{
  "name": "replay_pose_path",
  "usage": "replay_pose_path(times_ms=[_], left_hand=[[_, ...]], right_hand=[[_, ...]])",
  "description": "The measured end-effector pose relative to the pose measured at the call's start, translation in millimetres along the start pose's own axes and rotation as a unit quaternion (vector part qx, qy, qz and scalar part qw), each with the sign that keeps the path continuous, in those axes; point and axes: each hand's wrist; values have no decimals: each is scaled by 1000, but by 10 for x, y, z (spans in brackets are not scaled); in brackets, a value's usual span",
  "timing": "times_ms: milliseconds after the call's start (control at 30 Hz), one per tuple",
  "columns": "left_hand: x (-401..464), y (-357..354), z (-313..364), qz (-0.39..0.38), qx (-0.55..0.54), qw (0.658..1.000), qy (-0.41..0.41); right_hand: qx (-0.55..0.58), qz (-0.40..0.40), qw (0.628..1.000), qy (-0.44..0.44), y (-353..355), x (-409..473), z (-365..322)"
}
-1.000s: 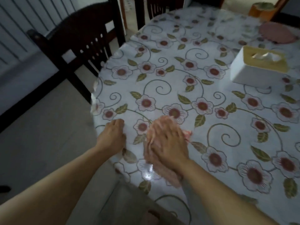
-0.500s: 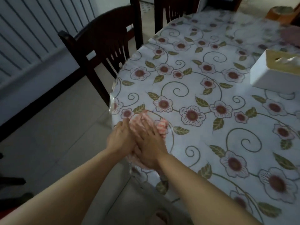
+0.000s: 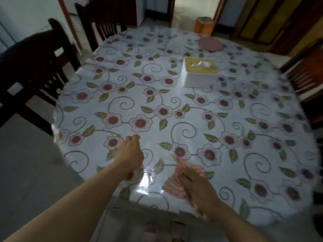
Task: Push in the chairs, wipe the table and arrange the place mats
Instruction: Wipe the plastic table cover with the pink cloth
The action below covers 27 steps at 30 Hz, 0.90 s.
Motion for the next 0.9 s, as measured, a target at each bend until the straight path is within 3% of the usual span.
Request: replay_pose_path(times_ms=[133,233,333,533,667,900], left_hand=[[-21,-113,633,-15,15,997,-72],[-48,-223,1082,-26,28,992,-119],[-126,-389,1486,-42,43,987,-151],[-405,-856,2367,-61,63,976,-201],[-635,-1182,2943,-51,70,975,-203],[-1045,-1683,3978,-23,71,972,-223]], right_hand=[[4,-83,989,-118,289,-276,393],[-25,-39,978,-202,652,-415,616],[59,43,956,-284,998,-614,754],[179,126,923,-317,1590,-1108,1381],[321,88,871,-361,1893,-1382,1886],[285,48,907,-306,2398,-1713,2699]])
Point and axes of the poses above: each hand's wrist, its own x-axis towards the middle knuckle, its own y-axis out of the back of the hand, z = x × y, and after that the axes turned 7 degrees about -x, right-handed
